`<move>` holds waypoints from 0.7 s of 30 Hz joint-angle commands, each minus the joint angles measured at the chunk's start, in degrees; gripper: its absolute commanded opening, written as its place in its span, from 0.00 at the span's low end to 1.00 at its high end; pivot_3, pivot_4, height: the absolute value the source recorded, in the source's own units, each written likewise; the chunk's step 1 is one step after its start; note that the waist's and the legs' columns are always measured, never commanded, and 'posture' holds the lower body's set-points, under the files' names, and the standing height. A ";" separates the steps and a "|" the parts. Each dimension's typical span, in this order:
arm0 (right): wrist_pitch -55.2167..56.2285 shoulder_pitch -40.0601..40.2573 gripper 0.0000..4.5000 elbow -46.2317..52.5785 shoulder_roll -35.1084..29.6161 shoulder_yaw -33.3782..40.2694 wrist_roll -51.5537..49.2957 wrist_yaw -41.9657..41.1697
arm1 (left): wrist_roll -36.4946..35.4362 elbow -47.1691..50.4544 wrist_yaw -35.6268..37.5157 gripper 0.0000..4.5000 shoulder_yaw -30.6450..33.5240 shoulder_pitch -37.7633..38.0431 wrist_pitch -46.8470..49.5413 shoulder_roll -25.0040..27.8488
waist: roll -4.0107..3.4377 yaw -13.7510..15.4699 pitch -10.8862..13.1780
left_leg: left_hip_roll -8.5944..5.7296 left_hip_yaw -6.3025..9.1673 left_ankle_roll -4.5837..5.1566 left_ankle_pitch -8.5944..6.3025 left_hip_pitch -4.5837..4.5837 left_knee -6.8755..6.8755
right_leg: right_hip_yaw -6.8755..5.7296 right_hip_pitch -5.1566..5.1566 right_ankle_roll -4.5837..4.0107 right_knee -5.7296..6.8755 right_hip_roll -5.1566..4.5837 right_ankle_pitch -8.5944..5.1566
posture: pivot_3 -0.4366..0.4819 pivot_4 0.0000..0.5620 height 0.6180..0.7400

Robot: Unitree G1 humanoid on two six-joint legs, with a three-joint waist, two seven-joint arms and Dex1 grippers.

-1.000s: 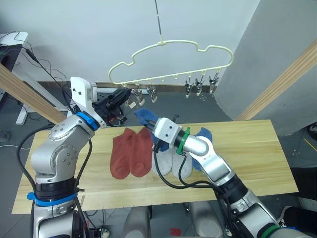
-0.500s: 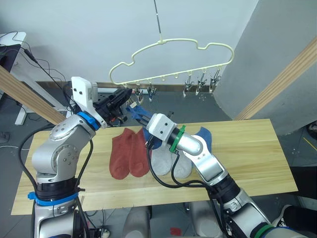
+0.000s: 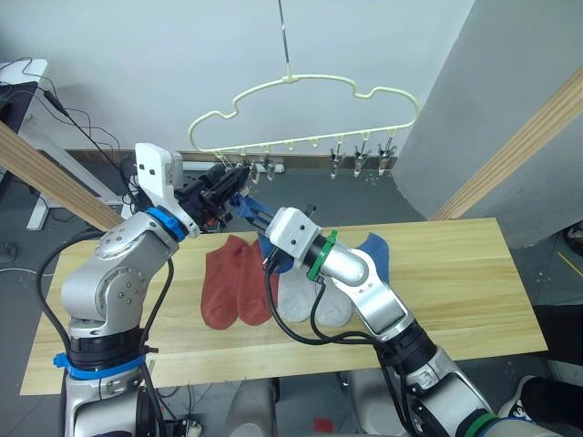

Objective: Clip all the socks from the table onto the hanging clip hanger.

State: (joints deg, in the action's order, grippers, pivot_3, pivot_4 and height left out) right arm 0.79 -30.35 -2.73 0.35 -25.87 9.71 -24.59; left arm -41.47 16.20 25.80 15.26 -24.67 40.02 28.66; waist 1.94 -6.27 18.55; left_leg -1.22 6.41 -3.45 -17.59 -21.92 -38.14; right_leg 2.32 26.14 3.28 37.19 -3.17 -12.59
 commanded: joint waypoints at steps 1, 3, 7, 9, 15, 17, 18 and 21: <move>1.71 -0.20 0.00 1.21 1.10 0.12 -0.47 0.57 | -2.58 2.84 1.02 0.56 1.53 0.81 1.46 1.21 | 0.00 -0.01 0.00 | 0.00 0.00 0.00 0.00 0.00 -0.01 | 0.00 0.00 0.00 0.00 0.00 0.00 | 0.32 0.58 0.95; 1.71 -0.16 0.00 1.24 1.19 0.08 -0.45 0.58 | -3.52 2.96 1.21 0.56 1.99 1.34 2.48 1.87 | 0.00 -0.04 0.00 | 0.00 -0.01 0.00 0.00 0.00 -0.01 | 0.00 0.00 0.00 0.01 0.00 0.00 | 0.32 0.58 0.95; 1.70 -0.27 0.00 1.14 1.37 0.00 -0.45 0.56 | -7.92 2.78 2.44 0.56 4.14 2.66 6.45 3.85 | 0.00 -0.10 0.00 | 0.00 -0.01 0.00 0.00 0.01 -0.03 | 0.00 0.00 0.00 0.04 0.00 0.00 | 0.32 0.58 0.95; 1.74 -0.31 0.00 1.04 1.37 -0.10 -0.49 0.37 | -11.30 1.76 2.95 0.56 5.99 3.04 9.55 5.38 | 0.00 -0.12 0.00 | 0.01 0.00 0.00 0.00 0.01 -0.04 | 0.00 0.00 -0.01 0.06 0.01 0.00 | 0.32 0.58 0.95; 1.45 -0.12 0.00 1.24 1.18 -0.32 -0.55 -0.32 | -12.29 1.98 3.64 0.56 6.46 4.02 10.44 7.64 | 0.00 -0.11 0.00 | 0.00 0.00 0.00 0.00 0.02 -0.05 | 0.00 0.01 -0.01 0.09 0.02 0.01 | 0.33 0.58 0.95; 1.22 0.08 0.00 1.37 1.25 -0.26 -0.68 -0.31 | -12.03 2.48 3.47 0.56 6.13 4.43 9.99 7.52 | 0.00 -0.10 0.00 | 0.00 0.00 0.00 0.00 0.02 -0.06 | 0.00 0.01 -0.01 0.09 0.01 0.01 | 0.33 0.58 0.95; 1.12 0.15 0.00 1.37 1.34 -0.19 -0.83 -0.30 | -11.73 2.84 3.60 0.56 5.87 4.77 9.70 7.54 | 0.00 -0.09 0.00 | 0.00 0.00 0.00 0.00 0.02 -0.06 | 0.00 0.01 -0.01 0.08 0.01 0.01 | 0.33 0.58 0.95; 0.89 0.26 0.16 1.44 1.64 0.03 -1.41 -0.34 | -11.27 3.53 3.85 0.57 5.47 5.51 9.26 7.64 | 0.00 -0.07 0.00 | 0.01 0.00 0.00 0.00 0.02 -0.06 | 0.00 0.01 -0.01 0.08 0.01 0.01 | 0.33 0.58 0.95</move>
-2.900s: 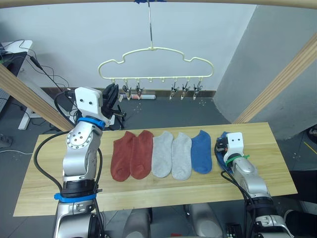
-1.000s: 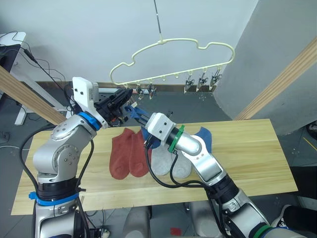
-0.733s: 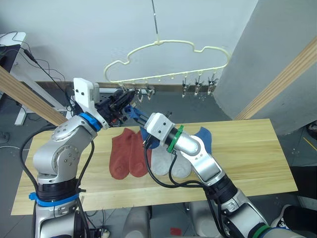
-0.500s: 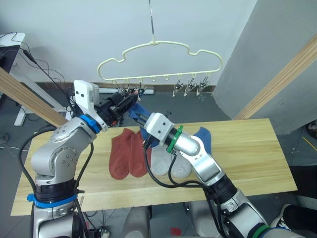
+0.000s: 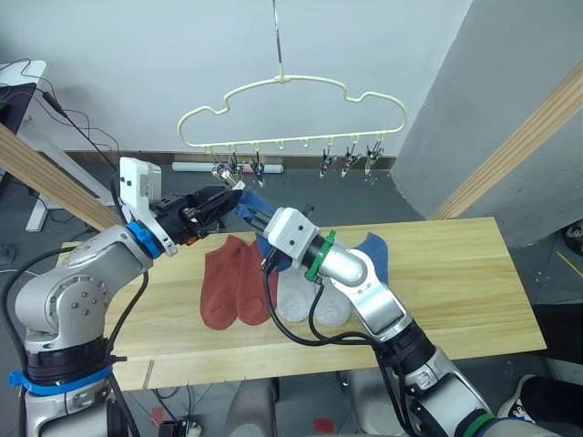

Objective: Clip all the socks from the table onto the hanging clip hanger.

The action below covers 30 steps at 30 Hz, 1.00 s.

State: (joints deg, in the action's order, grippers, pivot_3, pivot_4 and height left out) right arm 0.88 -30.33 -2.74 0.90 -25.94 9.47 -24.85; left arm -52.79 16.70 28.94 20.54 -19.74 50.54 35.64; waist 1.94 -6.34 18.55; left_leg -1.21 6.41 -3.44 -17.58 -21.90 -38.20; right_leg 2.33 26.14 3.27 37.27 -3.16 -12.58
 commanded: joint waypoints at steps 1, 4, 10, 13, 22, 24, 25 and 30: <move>0.73 0.24 0.24 1.50 1.08 0.07 -1.14 -0.09 | 0.18 3.11 0.69 0.57 0.17 0.67 -1.36 0.71 | 0.00 0.00 0.00 | 0.00 0.00 0.00 0.00 0.00 0.00 | 0.00 0.00 0.00 0.00 0.00 0.00 | 0.33 0.58 0.95; 0.02 0.19 0.47 2.01 0.18 -0.61 -0.34 -0.81 | 1.06 3.26 0.73 0.57 0.05 0.90 -2.04 0.76 | 0.00 0.00 0.00 | 0.00 0.00 0.00 0.00 0.00 0.00 | 0.00 0.00 0.00 0.01 0.00 0.00 | 0.33 0.57 0.95; -3.11 3.19 0.54 8.73 -4.67 -0.42 -1.29 -5.26 | 4.39 4.82 2.09 0.57 -1.09 2.58 -5.74 0.85 | 0.01 0.04 -0.01 | -0.01 -0.01 0.00 0.00 0.00 -0.01 | 0.00 0.00 -0.01 0.01 0.00 0.01 | 0.32 0.57 0.95; -6.20 4.96 0.54 14.30 -8.28 1.15 -3.06 -8.20 | 10.02 5.62 0.64 0.57 -2.80 3.32 -10.71 0.10 | 0.01 0.13 -0.01 | -0.01 -0.01 0.00 0.00 -0.02 -0.01 | 0.01 0.00 -0.01 -0.02 -0.01 0.01 | 0.32 0.58 0.95; -19.23 9.41 0.54 31.40 -21.75 11.48 -13.21 -15.91 | 17.36 12.75 -4.53 0.57 -5.87 4.99 -19.69 -5.96 | 0.03 0.43 -0.02 | -0.02 -0.05 0.18 -0.09 -0.08 -0.23 | 0.07 -0.04 0.07 0.03 -0.01 0.11 | 0.30 0.56 0.95; -22.08 9.78 0.54 33.96 -23.64 13.69 -15.85 -16.75 | 20.49 13.88 -6.89 0.57 -7.51 5.44 -21.56 -7.69 | 0.03 0.35 -0.02 | -0.02 -0.08 0.22 -0.12 -0.07 -0.28 | 0.08 -0.05 0.09 0.05 -0.01 0.12 | 0.29 0.56 0.95; -23.57 9.81 0.54 35.01 -24.31 14.72 -17.25 -16.96 | 22.25 13.95 -8.06 0.57 -8.41 5.61 -22.72 -8.72 | 0.03 0.31 -0.02 | -0.01 -0.08 0.24 -0.13 -0.07 -0.33 | 0.08 -0.05 0.08 0.08 0.00 0.13 | 0.29 0.56 0.95; -29.33 9.97 0.54 37.95 -26.55 18.54 -22.04 -16.56 | 31.56 10.73 -14.02 0.57 -12.82 5.37 -29.96 -15.13 | 0.03 0.36 -0.02 | -0.07 -0.06 0.31 -0.13 -0.05 -0.73 | 0.10 -0.12 0.11 0.46 0.02 0.19 | 0.28 0.57 0.95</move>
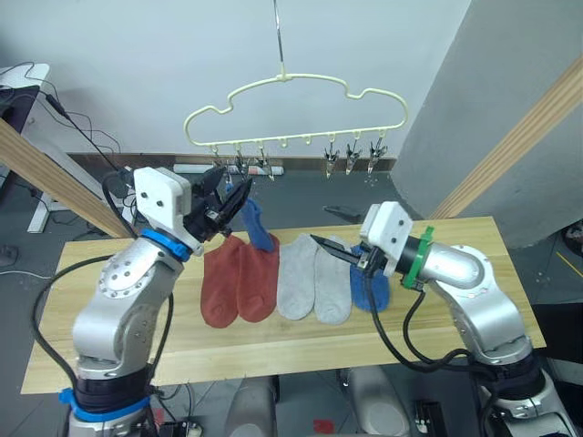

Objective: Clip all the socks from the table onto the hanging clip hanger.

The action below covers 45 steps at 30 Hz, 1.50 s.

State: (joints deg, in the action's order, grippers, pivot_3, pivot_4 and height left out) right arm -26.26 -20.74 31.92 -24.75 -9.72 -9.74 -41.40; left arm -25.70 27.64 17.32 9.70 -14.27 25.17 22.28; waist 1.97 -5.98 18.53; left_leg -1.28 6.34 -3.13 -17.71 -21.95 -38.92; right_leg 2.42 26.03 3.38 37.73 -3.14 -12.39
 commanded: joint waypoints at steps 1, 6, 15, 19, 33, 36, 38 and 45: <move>-2.79 0.72 0.54 3.70 -1.56 2.74 -3.26 0.01 | 6.09 -1.13 -2.92 0.57 -3.08 0.02 -6.15 -2.84 | 0.00 -0.01 0.00 | -0.01 0.00 0.02 0.01 0.02 -0.01 | 0.00 -0.03 0.01 0.01 0.00 0.03 | 0.28 0.57 0.95; -4.74 1.75 0.54 5.37 -3.96 3.85 -5.08 0.42 | 11.57 -5.49 -5.83 0.57 -5.34 0.12 -11.19 -6.95 | 0.00 -0.23 0.00 | -0.03 -0.02 0.12 0.09 0.12 -0.06 | 0.01 -0.17 0.05 0.00 0.03 0.10 | 0.23 0.59 0.95; -6.75 2.35 0.54 7.03 -6.75 5.84 -7.34 1.15 | 15.33 -13.66 -7.27 0.57 -5.64 -2.75 -15.39 -9.93 | 0.00 -0.58 0.00 | -0.02 -0.03 0.16 0.12 0.11 -0.08 | 0.01 -0.18 0.05 0.01 0.05 0.19 | 0.20 0.59 0.95; -7.06 2.20 0.54 7.16 -7.34 5.97 -7.91 1.67 | 15.46 -18.04 -6.39 0.57 -5.51 -5.25 -17.43 -10.48 | 0.00 -0.61 0.00 | -0.03 -0.03 0.16 0.11 0.10 -0.08 | 0.01 -0.18 0.08 -0.02 0.05 0.26 | 0.19 0.60 0.95; -6.60 2.71 0.54 6.66 -8.84 6.20 -8.77 1.86 | 18.20 -24.36 -9.09 0.57 -4.46 -10.37 -23.46 -11.59 | 0.00 -0.72 0.00 | -0.02 -0.03 0.16 0.11 0.09 -0.08 | 0.00 -0.19 0.10 -0.06 0.05 0.27 | 0.18 0.59 0.95; -6.50 2.63 0.54 6.52 -9.02 6.16 -8.92 1.95 | 18.38 -24.63 -9.40 0.57 -4.42 -10.81 -23.74 -11.70 | 0.00 -0.74 0.00 | -0.02 -0.03 0.16 0.11 0.09 -0.08 | 0.01 -0.19 0.10 -0.06 0.05 0.27 | 0.18 0.59 0.95; -6.47 2.73 0.54 6.54 -9.12 6.16 -9.00 1.96 | 18.64 -24.67 -9.82 0.57 -4.39 -11.20 -24.06 -11.75 | 0.00 -0.75 0.00 | -0.02 -0.03 0.16 0.11 0.09 -0.08 | 0.01 -0.19 0.10 -0.06 0.05 0.27 | 0.18 0.59 0.95; -6.44 2.90 0.54 6.56 -9.32 6.04 -9.16 2.10 | 18.93 -24.39 -10.67 0.57 -4.53 -11.88 -23.65 -12.12 | 0.01 -0.81 0.01 | -0.03 -0.03 0.16 0.11 0.09 -0.08 | 0.01 -0.19 0.11 -0.07 0.05 0.27 | 0.18 0.59 0.95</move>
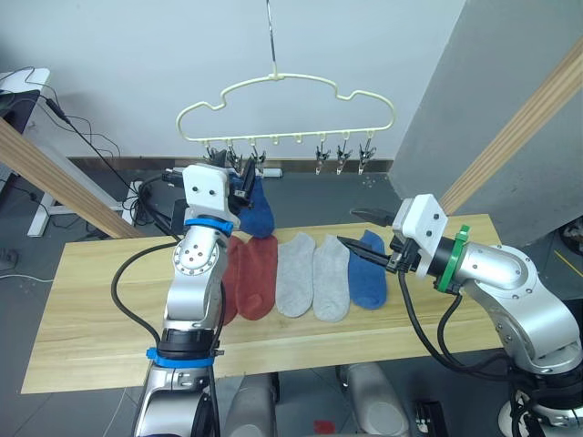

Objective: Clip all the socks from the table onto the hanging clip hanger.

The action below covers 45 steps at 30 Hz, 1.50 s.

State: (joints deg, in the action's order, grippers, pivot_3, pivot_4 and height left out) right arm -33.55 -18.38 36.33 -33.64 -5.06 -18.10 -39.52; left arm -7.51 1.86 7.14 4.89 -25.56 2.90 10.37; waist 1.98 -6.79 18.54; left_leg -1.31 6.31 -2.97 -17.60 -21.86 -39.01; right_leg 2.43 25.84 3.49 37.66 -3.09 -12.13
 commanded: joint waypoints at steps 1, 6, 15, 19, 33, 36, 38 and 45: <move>0.85 0.51 0.54 2.10 -0.44 1.37 -0.82 0.24 | 0.83 1.43 -0.65 0.57 0.22 -0.67 -1.31 -0.25 | 0.00 -0.01 0.00 | 0.00 0.00 0.00 0.00 0.00 0.00 | 0.00 0.00 0.00 0.00 0.00 0.00 | 0.18 0.59 0.95; 0.81 0.57 0.54 2.12 -0.62 1.37 -0.98 0.15 | 1.69 1.55 -1.18 0.57 0.07 -0.49 -1.22 -0.29 | 0.00 -0.07 0.00 | 0.00 0.00 0.00 0.00 0.00 0.00 | 0.00 0.00 0.00 0.00 0.00 0.00 | 0.18 0.60 0.95; 0.57 0.68 0.55 2.31 -1.00 1.59 -1.36 0.07 | 2.32 2.37 -1.13 0.19 -0.07 -0.47 -1.48 -0.26 | 0.01 -0.38 0.00 | 0.00 0.00 0.00 0.00 0.00 0.00 | 0.00 0.00 0.00 -0.01 0.00 0.00 | 0.18 0.60 0.95; 0.79 1.05 0.55 2.14 -1.18 1.33 -1.35 0.29 | 2.65 3.14 -1.21 0.06 -0.09 -0.37 -1.22 -0.12 | 0.01 -0.40 0.01 | 0.00 0.00 0.00 0.00 -0.01 0.00 | 0.00 0.00 0.01 -0.01 0.00 0.00 | 0.19 0.60 0.95; 10.21 7.60 1.00 -23.25 10.05 -5.93 16.86 19.20 | 0.73 7.80 2.90 0.05 0.00 -0.37 2.96 2.92 | 0.00 -0.42 0.03 | 0.02 -0.01 -0.01 0.01 0.03 0.02 | 0.01 -0.01 0.01 -0.02 0.02 0.00 | 0.22 0.61 0.95; 14.52 5.18 1.00 -32.66 13.87 -5.92 19.24 22.84 | -0.04 8.33 3.98 0.05 0.28 -0.59 4.03 3.27 | 0.00 -0.49 0.03 | 0.02 -0.02 -0.01 0.01 0.02 0.02 | 0.03 0.01 0.01 -0.02 0.01 0.00 | 0.24 0.60 0.95; 17.94 1.95 1.00 -41.55 16.97 -4.50 20.04 26.47 | -0.57 8.72 4.74 0.05 0.36 -0.68 4.85 3.61 | -0.01 -0.75 0.04 | 0.01 -0.05 -0.01 0.01 0.02 0.01 | 0.05 0.00 0.03 -0.04 0.01 0.02 | 0.24 0.60 0.95; 21.50 -3.43 1.00 -57.64 20.91 -2.05 19.06 26.99 | -1.72 9.69 6.47 0.05 0.56 -0.53 6.93 4.34 | -0.01 -0.96 0.04 | -0.01 0.01 -0.01 0.01 -0.03 0.04 | 0.06 0.01 0.04 -0.07 0.01 0.04 | 0.26 0.60 0.95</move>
State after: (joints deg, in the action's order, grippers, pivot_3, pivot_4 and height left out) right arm -12.70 -21.91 -19.76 -13.04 -7.79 1.34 -11.99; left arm -8.48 8.49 13.15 5.04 -25.47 10.16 14.41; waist 1.97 -7.75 18.58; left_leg -1.32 6.31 -2.98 -17.59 -21.91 -38.96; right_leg 2.50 25.85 3.53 37.55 -3.09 -12.09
